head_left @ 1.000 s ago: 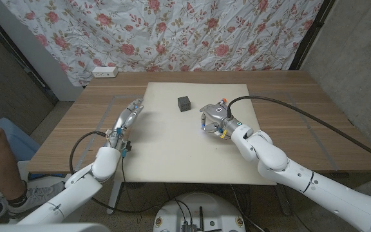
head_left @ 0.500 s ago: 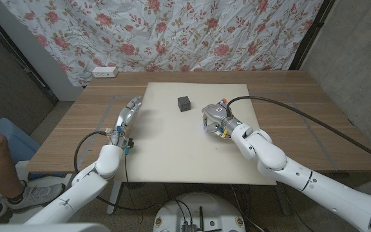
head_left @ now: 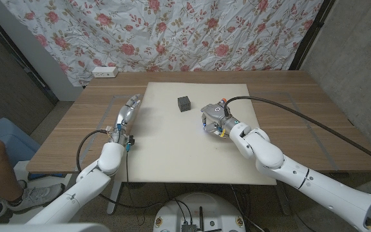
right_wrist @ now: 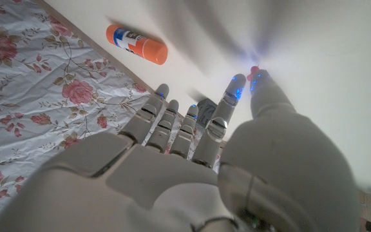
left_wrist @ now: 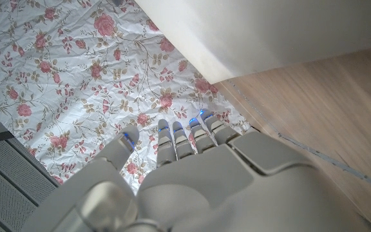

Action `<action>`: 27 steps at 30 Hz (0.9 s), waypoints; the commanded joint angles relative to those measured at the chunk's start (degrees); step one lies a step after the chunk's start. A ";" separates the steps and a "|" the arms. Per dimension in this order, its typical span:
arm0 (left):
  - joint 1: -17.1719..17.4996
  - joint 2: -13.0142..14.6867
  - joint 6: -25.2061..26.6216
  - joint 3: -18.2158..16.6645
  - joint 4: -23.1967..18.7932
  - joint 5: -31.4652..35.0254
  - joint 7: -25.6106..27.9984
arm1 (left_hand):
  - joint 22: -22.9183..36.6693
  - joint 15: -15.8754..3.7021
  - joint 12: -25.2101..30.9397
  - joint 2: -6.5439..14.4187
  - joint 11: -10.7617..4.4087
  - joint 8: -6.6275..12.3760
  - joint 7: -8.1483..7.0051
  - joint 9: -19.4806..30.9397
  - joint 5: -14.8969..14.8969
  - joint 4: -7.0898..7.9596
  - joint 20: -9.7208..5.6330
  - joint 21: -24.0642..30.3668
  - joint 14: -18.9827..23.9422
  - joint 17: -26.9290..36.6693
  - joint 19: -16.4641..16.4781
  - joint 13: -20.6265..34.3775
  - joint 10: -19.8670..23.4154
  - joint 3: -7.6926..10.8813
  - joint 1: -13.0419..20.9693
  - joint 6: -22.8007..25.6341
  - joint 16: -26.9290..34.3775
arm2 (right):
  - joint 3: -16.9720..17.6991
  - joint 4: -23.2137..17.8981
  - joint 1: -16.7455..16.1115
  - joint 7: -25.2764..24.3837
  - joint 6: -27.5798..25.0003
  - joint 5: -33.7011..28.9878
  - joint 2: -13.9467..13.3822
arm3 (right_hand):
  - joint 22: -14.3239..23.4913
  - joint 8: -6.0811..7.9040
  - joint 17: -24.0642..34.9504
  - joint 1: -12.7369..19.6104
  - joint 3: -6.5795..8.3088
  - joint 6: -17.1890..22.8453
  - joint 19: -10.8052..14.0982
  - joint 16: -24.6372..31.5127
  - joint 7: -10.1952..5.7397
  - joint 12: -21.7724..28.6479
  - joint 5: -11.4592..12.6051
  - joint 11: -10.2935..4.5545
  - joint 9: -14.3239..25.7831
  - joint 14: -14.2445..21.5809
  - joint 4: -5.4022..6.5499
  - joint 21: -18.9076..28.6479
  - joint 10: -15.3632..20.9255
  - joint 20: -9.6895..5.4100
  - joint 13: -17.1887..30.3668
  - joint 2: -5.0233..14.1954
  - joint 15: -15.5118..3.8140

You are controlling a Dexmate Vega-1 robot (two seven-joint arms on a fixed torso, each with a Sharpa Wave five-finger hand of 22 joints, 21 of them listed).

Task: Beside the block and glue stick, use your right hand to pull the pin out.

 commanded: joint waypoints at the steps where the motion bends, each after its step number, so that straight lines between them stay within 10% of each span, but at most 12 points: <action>1: -2.71 -1.10 -2.26 1.12 3.59 0.38 -0.06 | 0.11 -0.85 0.15 3.74 0.26 0.36 0.34 0.06 0.00 -0.09 -2.44 -0.29 0.72 0.03 0.39 -0.05 0.58 0.34 -0.53 0.67 0.17 | 0.10 -0.55 -0.03 2.03 0.05 -0.29 -0.02 | 0.16 -1.09 0.24 -1.08 -0.65 -2.58 -0.43 -0.42 0.02 -0.26 0.88 0.49 0.08 -0.79 0.35 -0.07 -1.32 0.53 0.28 -1.08 -1.66; 27: -5.21 -1.48 -5.50 1.93 7.70 -1.29 -2.18 | 0.12 -0.70 -0.09 3.75 0.58 0.22 0.36 0.06 -0.05 -0.23 -2.44 -0.36 0.70 0.06 0.45 -0.05 0.23 0.30 -0.43 0.65 0.12 | 2.23 -3.13 -1.41 4.71 0.73 1.47 -1.87 | 0.22 -8.83 0.86 -9.83 -3.77 -18.97 -3.50 -2.59 5.02 -0.42 3.48 2.68 -0.99 -4.66 2.75 -0.08 -9.54 2.16 0.59 -3.63 1.49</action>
